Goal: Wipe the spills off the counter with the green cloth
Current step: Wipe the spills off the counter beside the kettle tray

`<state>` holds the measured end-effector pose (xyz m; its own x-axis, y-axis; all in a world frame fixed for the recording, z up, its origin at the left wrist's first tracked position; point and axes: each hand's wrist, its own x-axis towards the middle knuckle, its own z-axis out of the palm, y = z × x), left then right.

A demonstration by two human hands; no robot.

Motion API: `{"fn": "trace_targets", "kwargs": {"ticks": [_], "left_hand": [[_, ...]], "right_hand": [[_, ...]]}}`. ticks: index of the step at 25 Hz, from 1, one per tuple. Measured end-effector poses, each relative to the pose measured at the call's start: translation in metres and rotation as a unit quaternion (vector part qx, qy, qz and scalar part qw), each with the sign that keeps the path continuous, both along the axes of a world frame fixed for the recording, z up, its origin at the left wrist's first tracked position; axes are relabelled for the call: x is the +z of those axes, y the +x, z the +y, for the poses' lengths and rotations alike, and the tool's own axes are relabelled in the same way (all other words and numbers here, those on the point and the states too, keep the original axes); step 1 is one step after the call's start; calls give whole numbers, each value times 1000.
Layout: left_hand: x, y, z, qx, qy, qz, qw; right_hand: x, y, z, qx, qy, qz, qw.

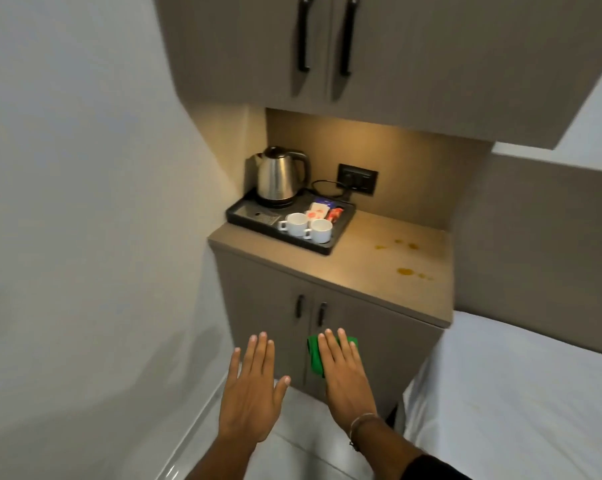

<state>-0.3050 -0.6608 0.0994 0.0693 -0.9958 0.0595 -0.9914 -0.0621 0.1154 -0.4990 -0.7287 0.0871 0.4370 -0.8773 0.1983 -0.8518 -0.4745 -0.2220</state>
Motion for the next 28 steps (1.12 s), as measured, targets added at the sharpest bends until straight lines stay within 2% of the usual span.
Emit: {"fn": "trace_targets", "kwargs": {"ticks": [7,14,20,24,28], "left_hand": [[1,-78,-226,-146,-9,21,989],[3,-111,-368,-207,11,40,977],[-29,-118,-411,-226,47,47,972],[-41,-118,-411,-230,50,61,970],[-44,-118,-411,-217,18,74,973]], "right_hand": [[8,-92,-148,-169,6,-24,985],[7,-127,-236,-255,73,1,964],[-3,-129,-239,-217,102,-18,971],[-8,-173,-220,-154,131,-12,979],[4,-196,-282,-224,100,-53,968]]}}
